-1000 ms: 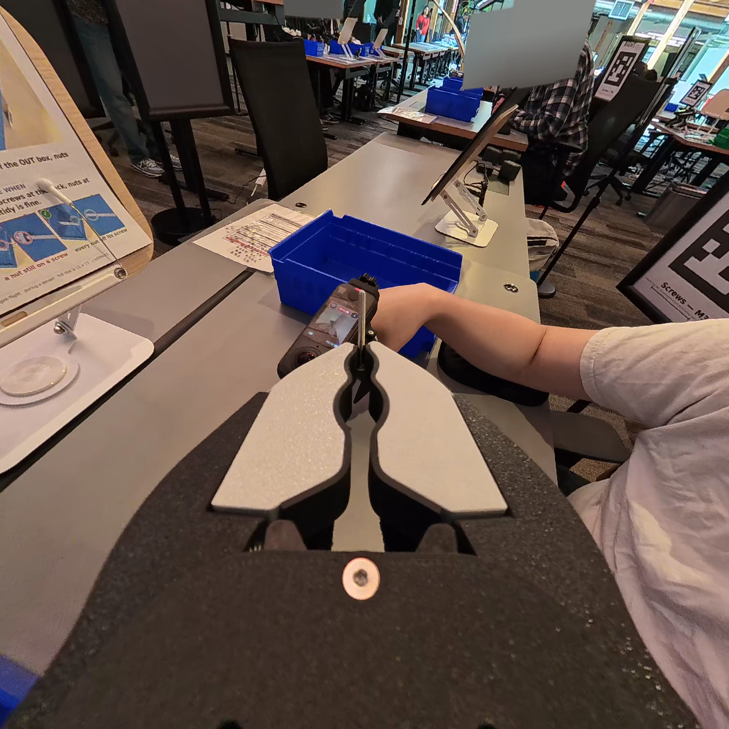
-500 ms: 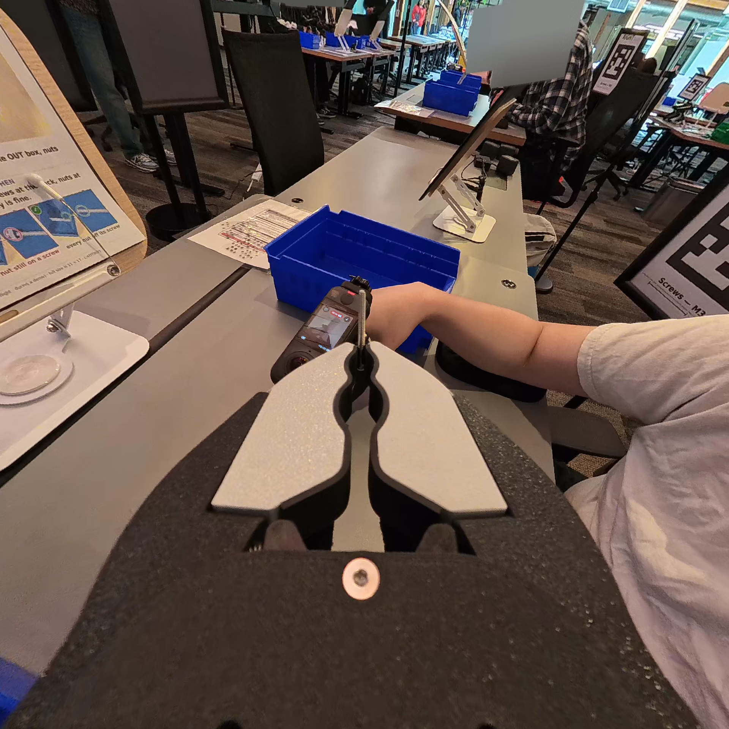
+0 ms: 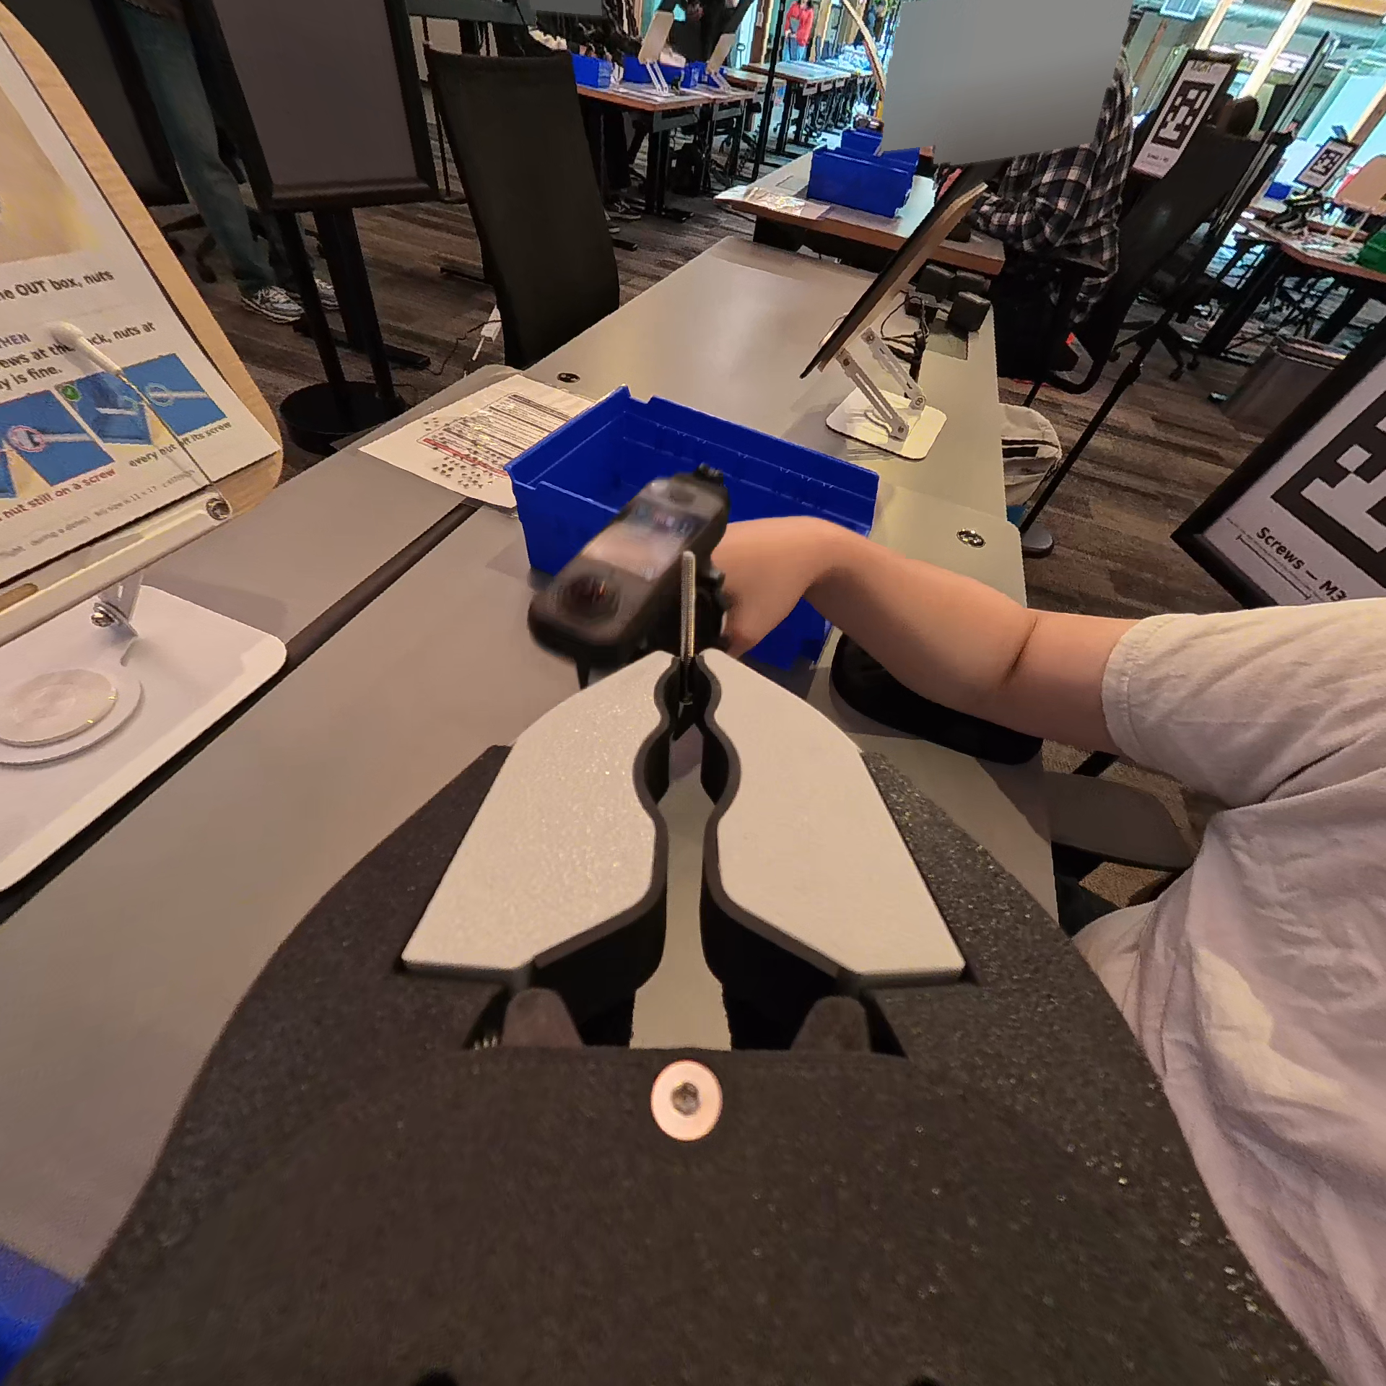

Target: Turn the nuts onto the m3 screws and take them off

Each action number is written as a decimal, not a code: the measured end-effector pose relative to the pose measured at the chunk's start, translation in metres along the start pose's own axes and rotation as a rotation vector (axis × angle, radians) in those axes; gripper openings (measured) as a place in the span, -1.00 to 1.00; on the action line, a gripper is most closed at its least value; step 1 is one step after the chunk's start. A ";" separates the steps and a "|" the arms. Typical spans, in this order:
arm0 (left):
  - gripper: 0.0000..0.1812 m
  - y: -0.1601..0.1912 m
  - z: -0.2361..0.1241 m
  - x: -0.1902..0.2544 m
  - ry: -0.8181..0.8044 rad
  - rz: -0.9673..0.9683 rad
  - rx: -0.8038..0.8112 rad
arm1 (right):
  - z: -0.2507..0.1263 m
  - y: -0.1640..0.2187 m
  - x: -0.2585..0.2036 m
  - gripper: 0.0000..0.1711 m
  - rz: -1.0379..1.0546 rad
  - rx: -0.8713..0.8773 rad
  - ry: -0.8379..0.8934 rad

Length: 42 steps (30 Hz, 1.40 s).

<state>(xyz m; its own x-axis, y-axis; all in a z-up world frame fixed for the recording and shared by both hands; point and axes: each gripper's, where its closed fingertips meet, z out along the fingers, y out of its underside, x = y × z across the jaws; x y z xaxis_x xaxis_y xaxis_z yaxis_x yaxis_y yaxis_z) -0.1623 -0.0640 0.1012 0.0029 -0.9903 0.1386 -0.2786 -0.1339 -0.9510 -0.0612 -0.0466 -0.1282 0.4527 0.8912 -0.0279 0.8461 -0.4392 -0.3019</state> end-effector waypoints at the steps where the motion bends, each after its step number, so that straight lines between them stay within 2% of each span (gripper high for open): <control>1: -0.98 -0.001 -0.002 -0.001 -0.004 0.001 0.006 | -0.016 -0.014 -0.008 -0.94 -0.006 0.113 -0.049; 3: -0.98 -0.004 -0.006 -0.002 -0.011 0.000 0.020 | -0.063 -0.048 -0.038 -0.94 -0.057 0.418 -0.235; 5: -0.98 -0.007 -0.010 -0.003 -0.013 -0.004 0.036 | -0.127 -0.067 -0.075 -0.94 -0.126 0.729 -0.514; 8: -0.98 -0.007 -0.011 -0.003 -0.016 -0.008 0.041 | -0.215 -0.064 -0.101 -0.95 -0.205 1.103 -0.873; 11: -0.98 -0.006 -0.009 -0.003 -0.016 -0.006 0.034 | -0.265 -0.043 -0.103 -0.94 -0.261 1.310 -1.126; 17: -0.98 -0.001 -0.003 -0.001 -0.011 0.002 0.007 | -0.277 -0.031 -0.098 -0.94 -0.280 1.367 -1.190; 32: -0.98 0.000 0.000 0.000 -0.005 0.000 0.000 | -0.274 -0.009 -0.139 -0.95 -0.566 1.285 -1.202; 42: -0.98 0.004 0.005 0.001 0.002 0.001 -0.019 | -0.271 -0.005 -0.146 -0.94 -0.614 1.263 -1.203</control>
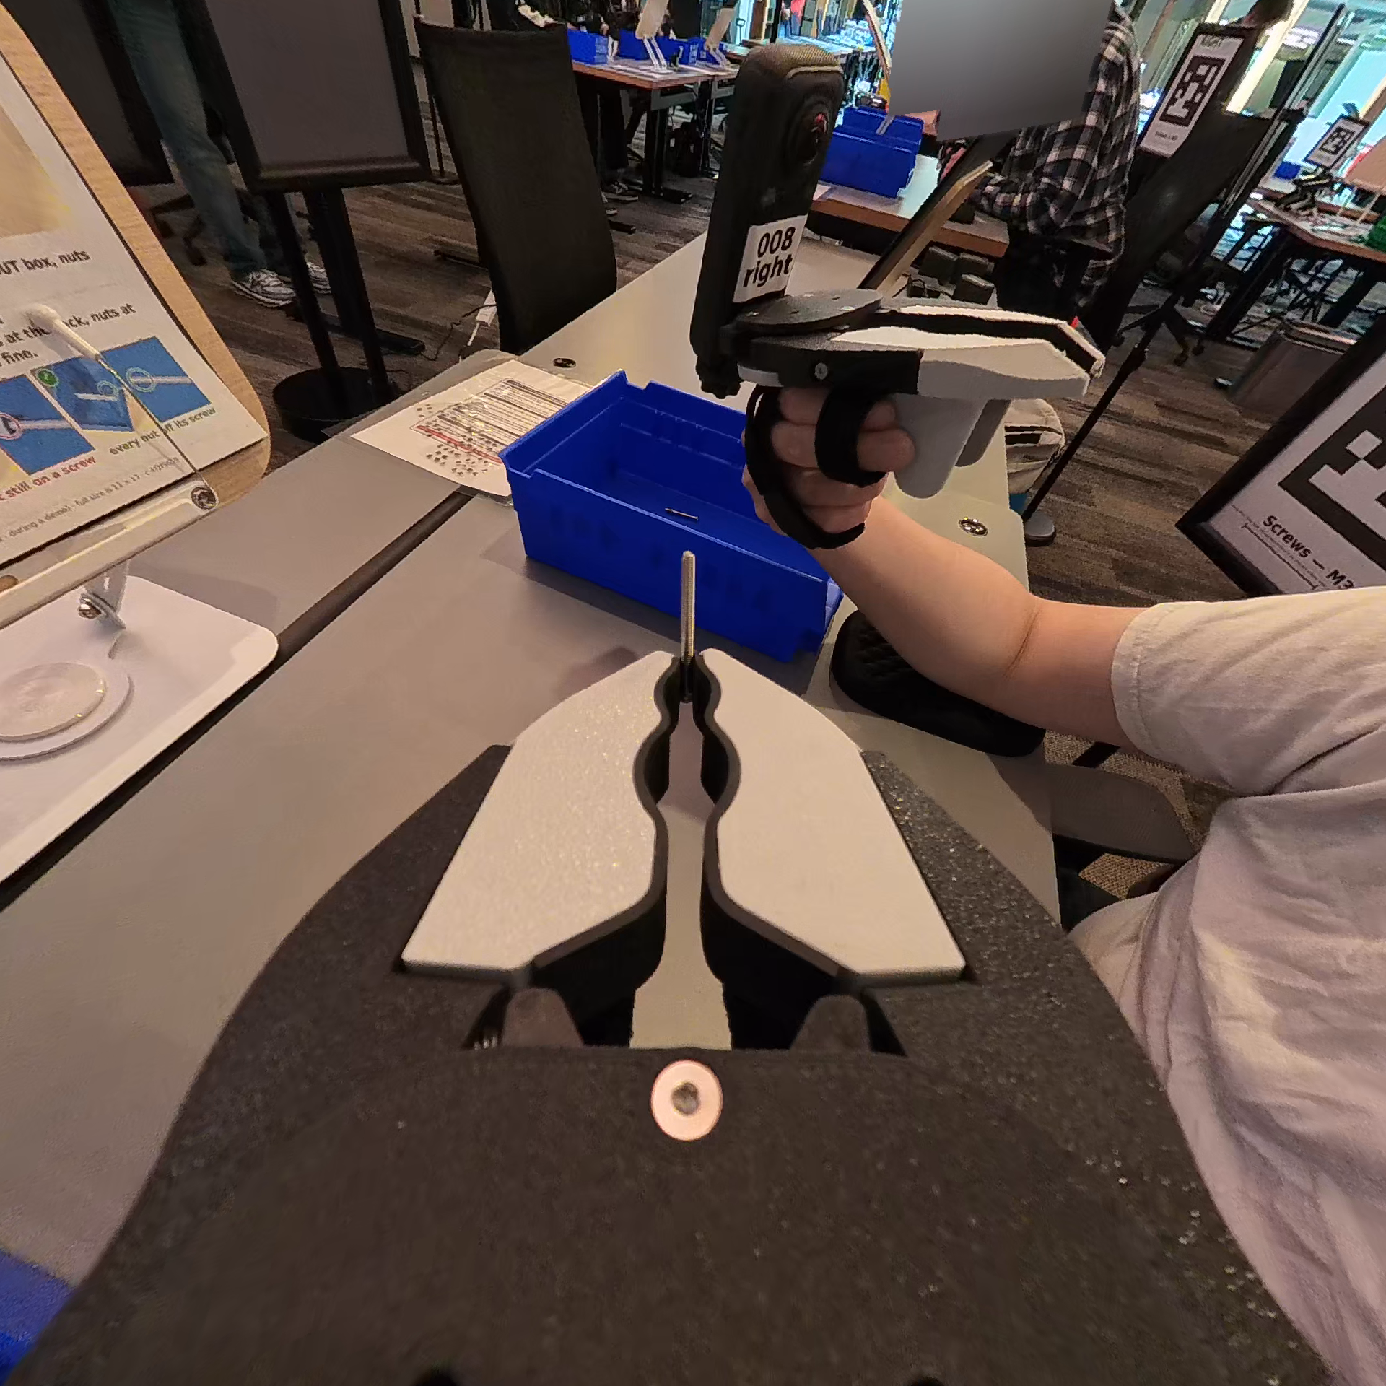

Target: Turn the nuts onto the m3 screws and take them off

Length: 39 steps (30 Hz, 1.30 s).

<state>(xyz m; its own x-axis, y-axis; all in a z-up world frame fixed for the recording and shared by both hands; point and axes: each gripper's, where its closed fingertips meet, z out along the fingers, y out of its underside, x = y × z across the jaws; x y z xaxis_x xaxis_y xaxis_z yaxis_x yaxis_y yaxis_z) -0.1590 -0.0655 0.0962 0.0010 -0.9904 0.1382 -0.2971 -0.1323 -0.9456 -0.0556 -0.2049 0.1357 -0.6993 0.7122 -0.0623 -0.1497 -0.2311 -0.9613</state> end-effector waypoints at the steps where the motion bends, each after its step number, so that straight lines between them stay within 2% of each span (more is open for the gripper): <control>1: -0.98 0.000 0.000 0.000 0.001 0.000 0.000 | 0.000 0.000 0.000 -0.94 -0.001 -0.001 -0.003; 29: -0.98 0.006 0.009 0.004 0.015 0.005 -0.030 | 0.009 0.046 0.014 -0.94 0.036 -0.240 0.046; 34: -0.98 0.007 0.015 0.005 0.030 -0.012 -0.022 | 0.003 0.053 0.035 -0.94 0.043 -0.293 0.190; 39: -0.98 0.007 0.024 0.009 0.077 -0.041 0.000 | -0.012 0.032 0.057 -0.94 0.002 -0.210 0.367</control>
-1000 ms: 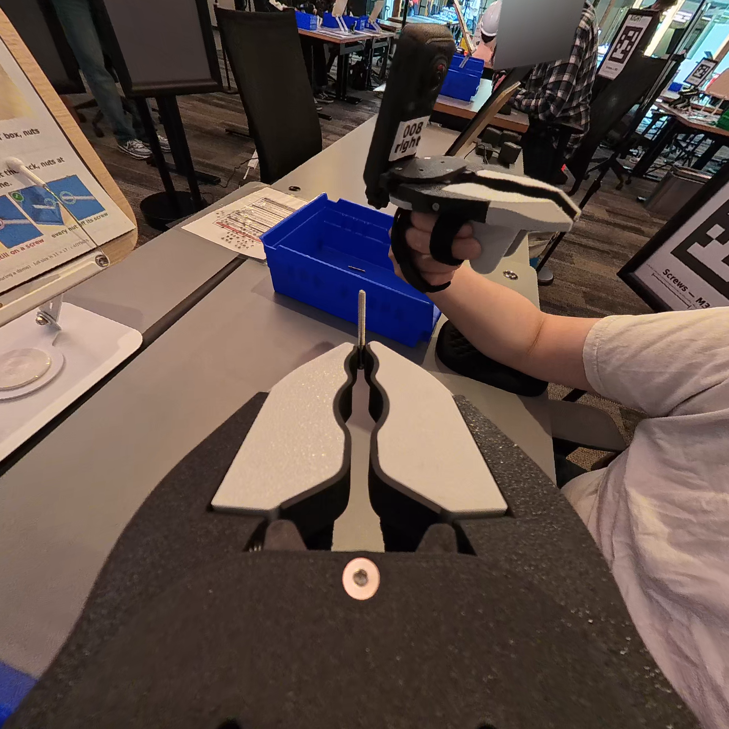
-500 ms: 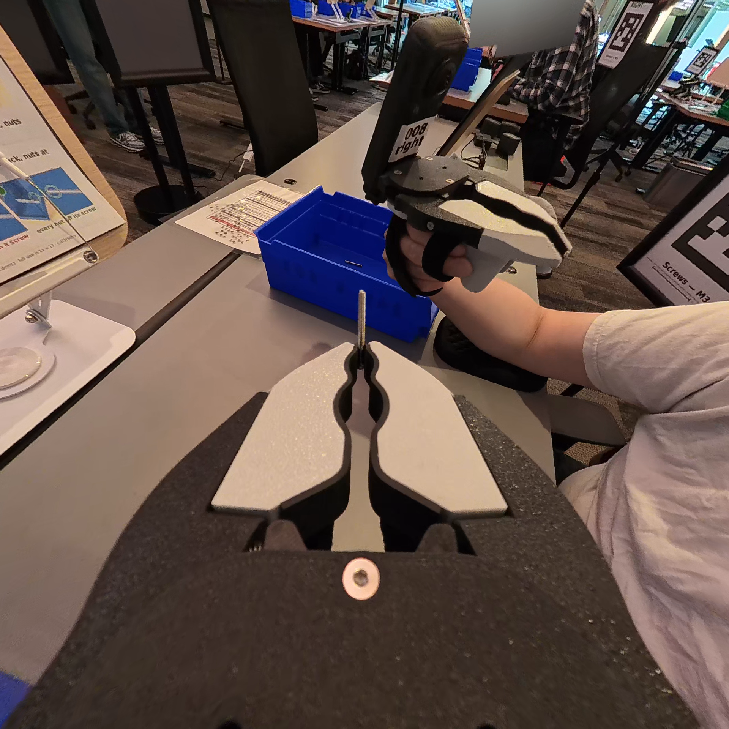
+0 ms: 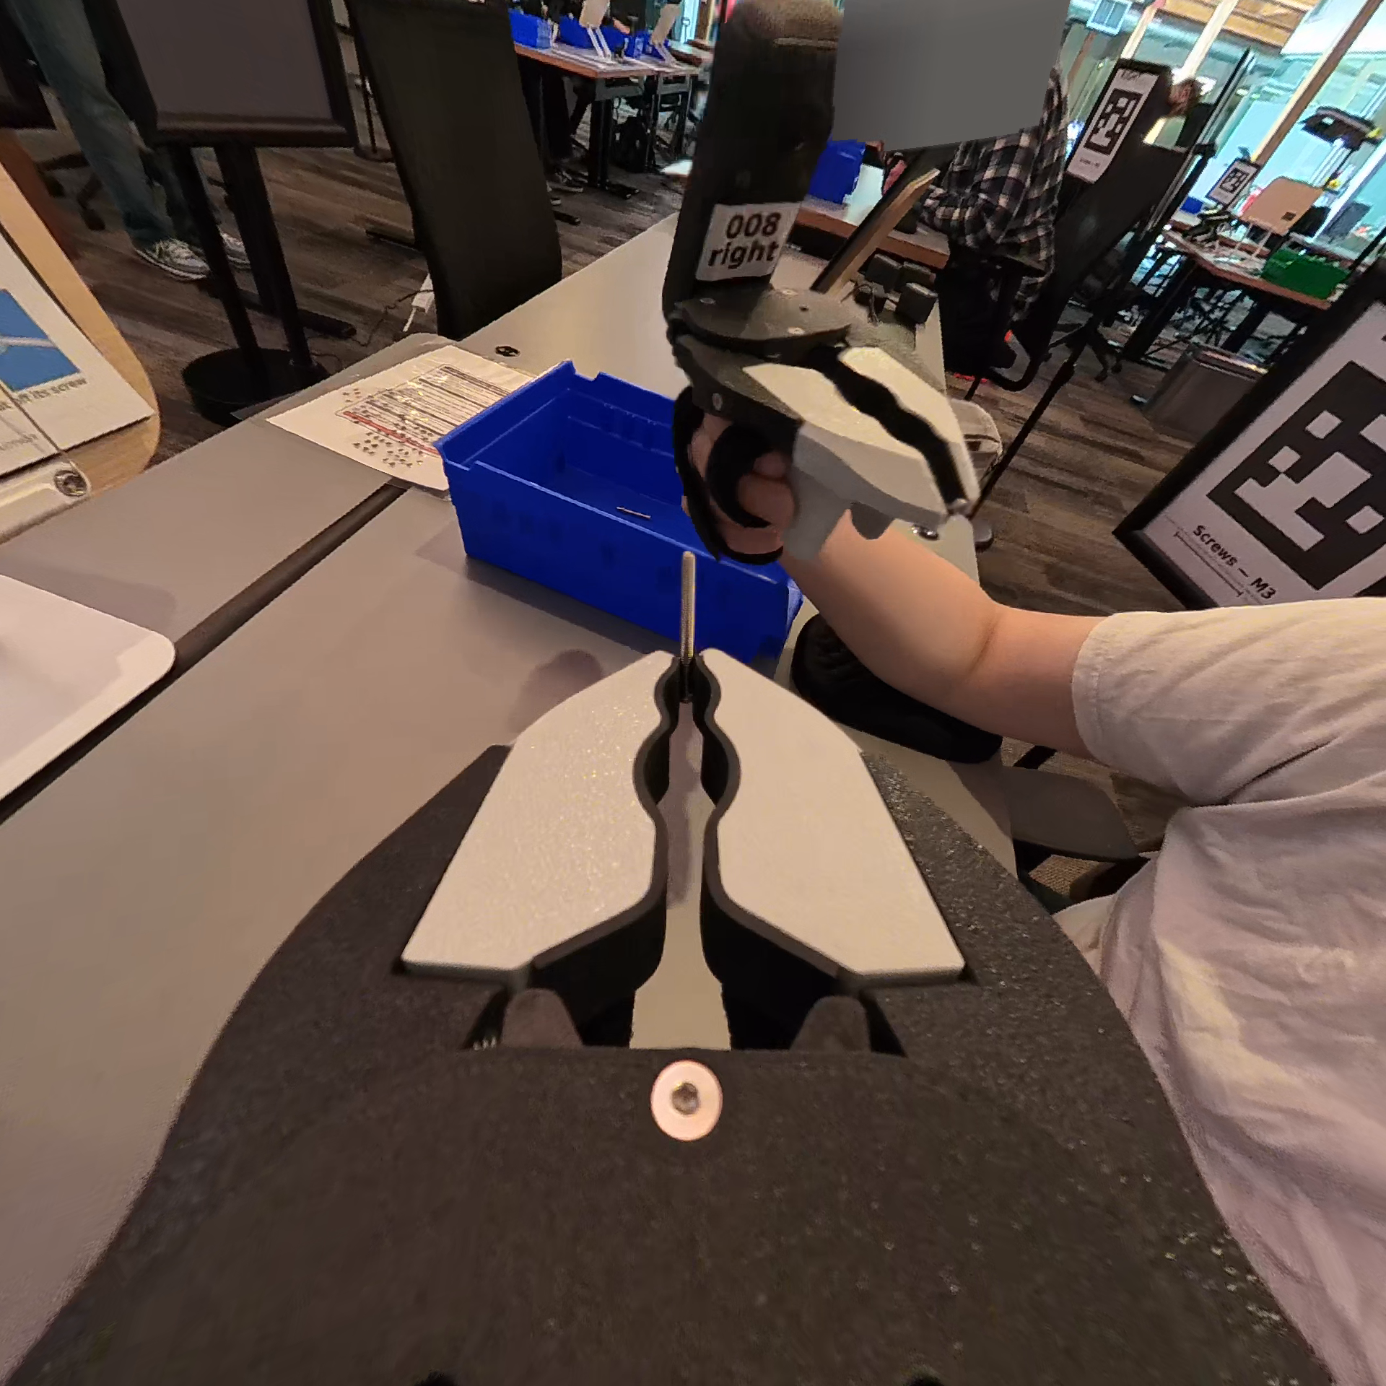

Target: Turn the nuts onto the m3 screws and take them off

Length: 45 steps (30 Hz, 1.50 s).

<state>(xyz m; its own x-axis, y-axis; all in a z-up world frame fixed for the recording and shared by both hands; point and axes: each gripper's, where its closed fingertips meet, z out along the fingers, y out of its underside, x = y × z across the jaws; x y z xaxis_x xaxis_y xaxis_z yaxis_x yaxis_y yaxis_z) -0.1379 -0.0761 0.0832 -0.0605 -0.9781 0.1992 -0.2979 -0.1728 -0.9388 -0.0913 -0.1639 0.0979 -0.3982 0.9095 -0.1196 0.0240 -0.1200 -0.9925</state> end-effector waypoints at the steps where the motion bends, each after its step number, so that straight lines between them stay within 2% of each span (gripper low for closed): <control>1: -0.98 -0.001 0.002 0.002 0.008 0.006 0.007 | -0.004 -0.002 0.006 -0.94 0.004 0.015 0.040; 10: -0.98 -0.009 0.020 0.019 0.076 0.063 0.111 | -0.012 -0.017 0.033 -0.94 0.018 0.071 0.240; 13: -0.98 0.000 0.027 0.020 0.091 0.053 0.067 | -0.012 -0.021 0.038 -0.94 0.012 0.061 0.300; 18: -0.98 0.016 0.034 0.026 0.080 0.132 -0.055 | -0.014 -0.003 0.058 -0.94 -0.059 -0.140 0.522; 23: -0.98 0.034 0.039 0.027 0.034 0.223 -0.181 | -0.009 0.014 0.057 -0.94 -0.231 -0.369 0.608; 28: -0.98 0.043 0.042 0.029 0.036 0.231 -0.234 | -0.006 0.030 0.059 -0.94 -0.333 -0.533 0.637; 32: -0.98 0.048 0.043 0.027 0.030 0.229 -0.267 | -0.005 0.037 0.062 -0.94 -0.362 -0.598 0.653; 45: -0.98 0.058 0.043 0.021 0.019 0.206 -0.329 | -0.005 0.041 0.064 -0.94 -0.373 -0.622 0.652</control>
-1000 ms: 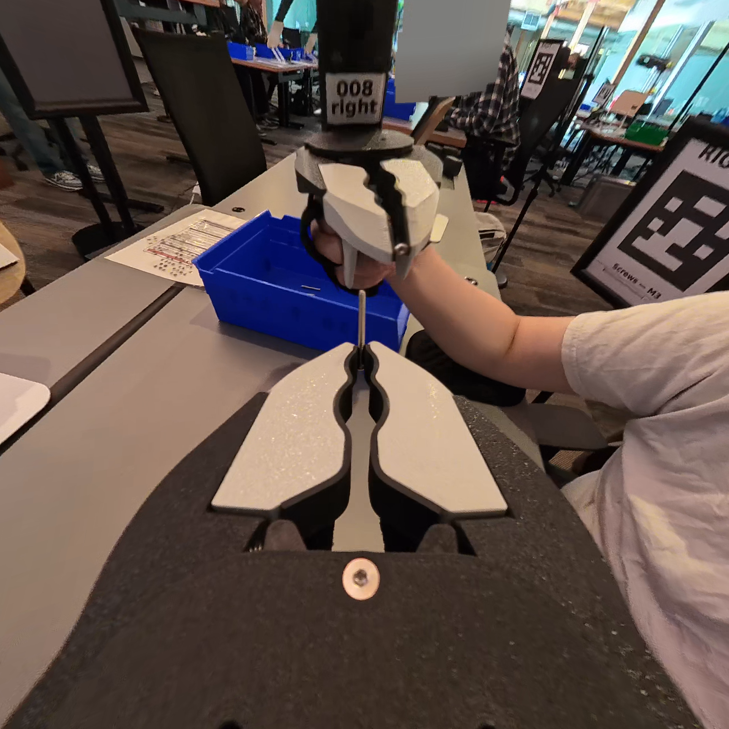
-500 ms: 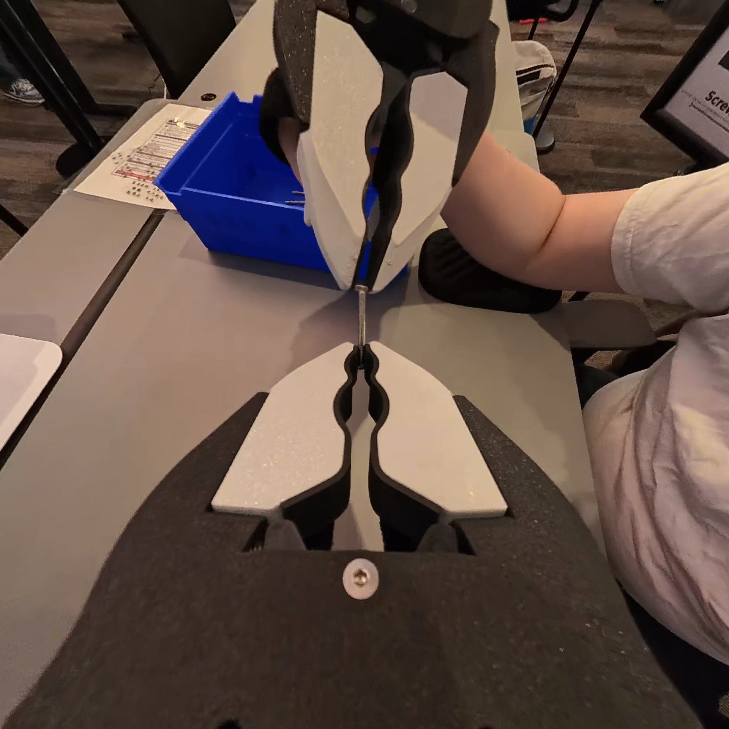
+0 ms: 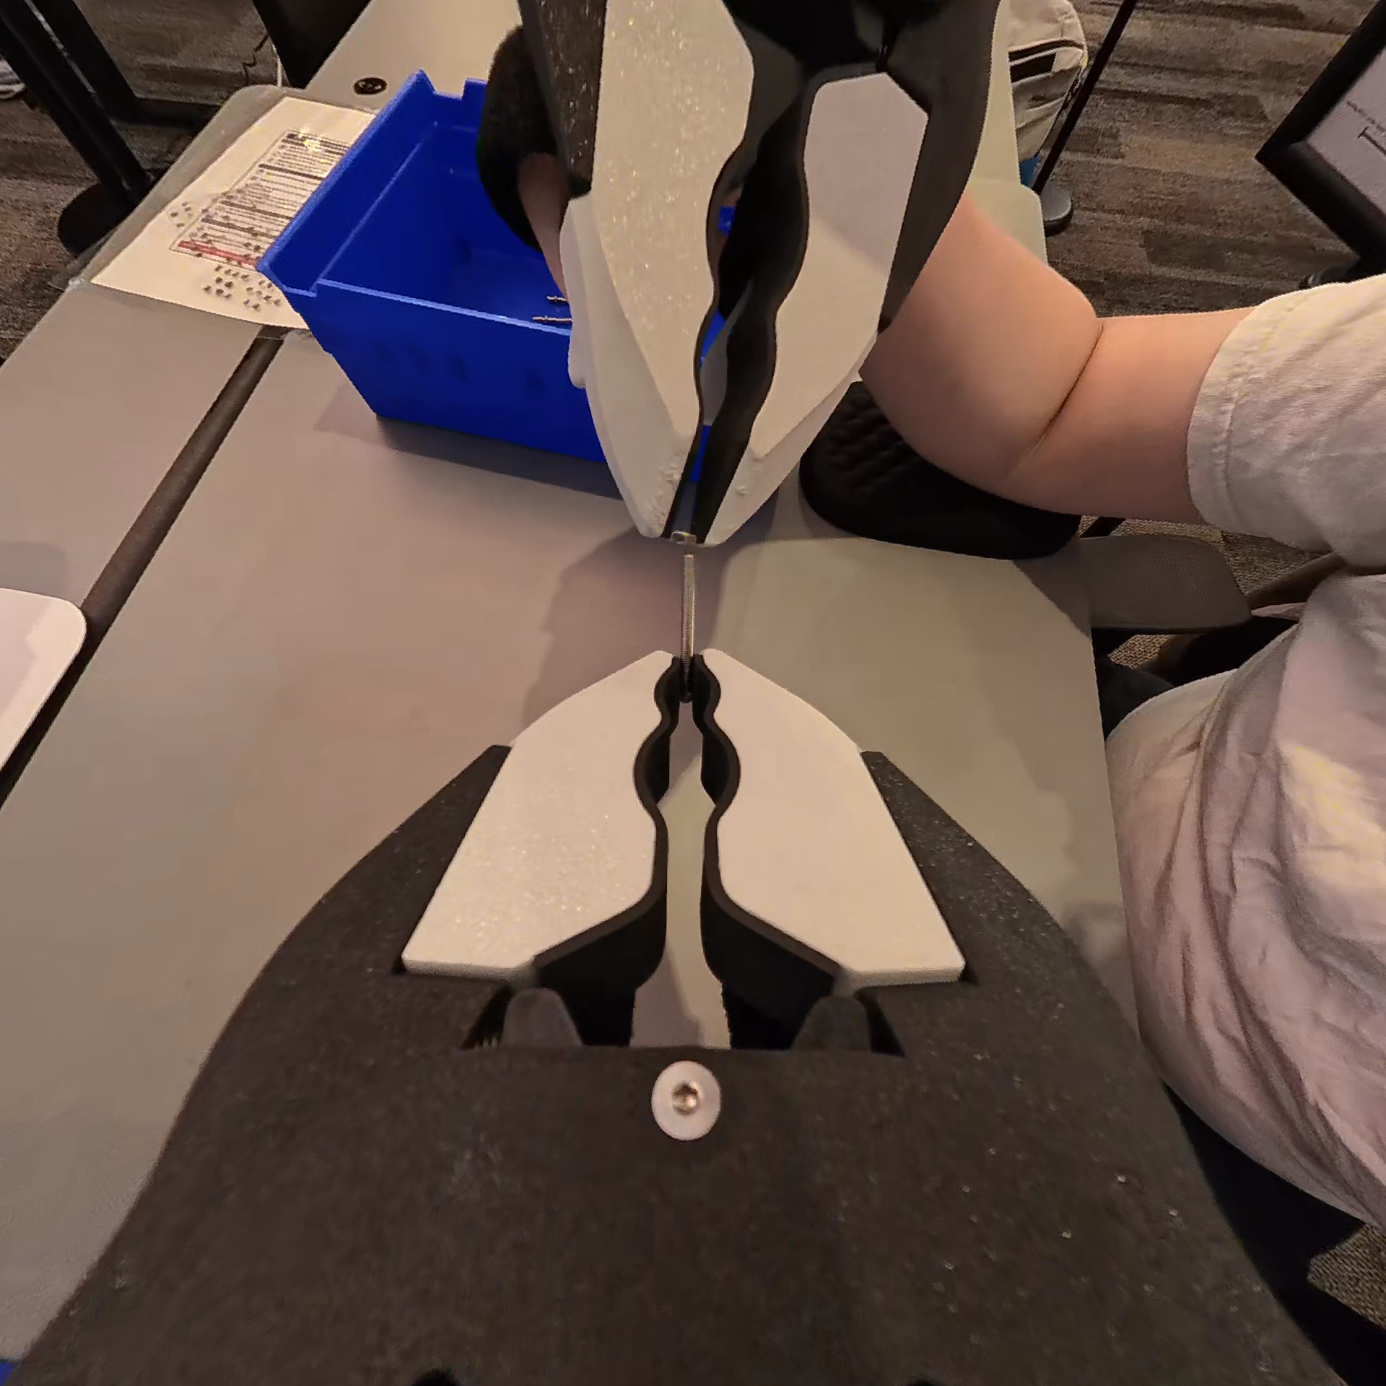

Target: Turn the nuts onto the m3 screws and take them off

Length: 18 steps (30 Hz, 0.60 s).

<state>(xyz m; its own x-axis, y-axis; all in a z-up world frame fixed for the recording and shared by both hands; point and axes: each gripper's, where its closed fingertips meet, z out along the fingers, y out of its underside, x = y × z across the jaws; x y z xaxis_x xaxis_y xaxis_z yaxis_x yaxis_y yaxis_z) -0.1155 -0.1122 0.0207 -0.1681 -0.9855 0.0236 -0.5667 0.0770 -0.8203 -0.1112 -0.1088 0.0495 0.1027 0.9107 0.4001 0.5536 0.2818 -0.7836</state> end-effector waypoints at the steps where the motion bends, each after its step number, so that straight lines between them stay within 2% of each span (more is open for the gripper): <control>1: -0.98 0.000 0.000 0.000 0.000 0.000 0.001 | 0.000 0.000 -0.001 -0.94 0.002 0.003 -0.007; 11: -0.98 0.008 0.005 0.001 0.012 0.001 -0.045 | 0.006 0.008 -0.007 -0.94 0.001 -0.049 -0.041; 18: -0.98 0.028 0.015 0.012 0.080 -0.008 -0.172 | 0.014 0.023 -0.025 -0.94 -0.019 -0.154 -0.138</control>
<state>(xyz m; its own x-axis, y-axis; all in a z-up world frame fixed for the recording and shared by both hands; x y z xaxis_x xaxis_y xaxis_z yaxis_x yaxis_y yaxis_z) -0.1215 -0.1244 -0.0103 -0.2232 -0.9714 0.0806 -0.6964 0.1011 -0.7105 -0.1128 -0.1212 0.0148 -0.0173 0.9415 0.3366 0.6755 0.2592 -0.6903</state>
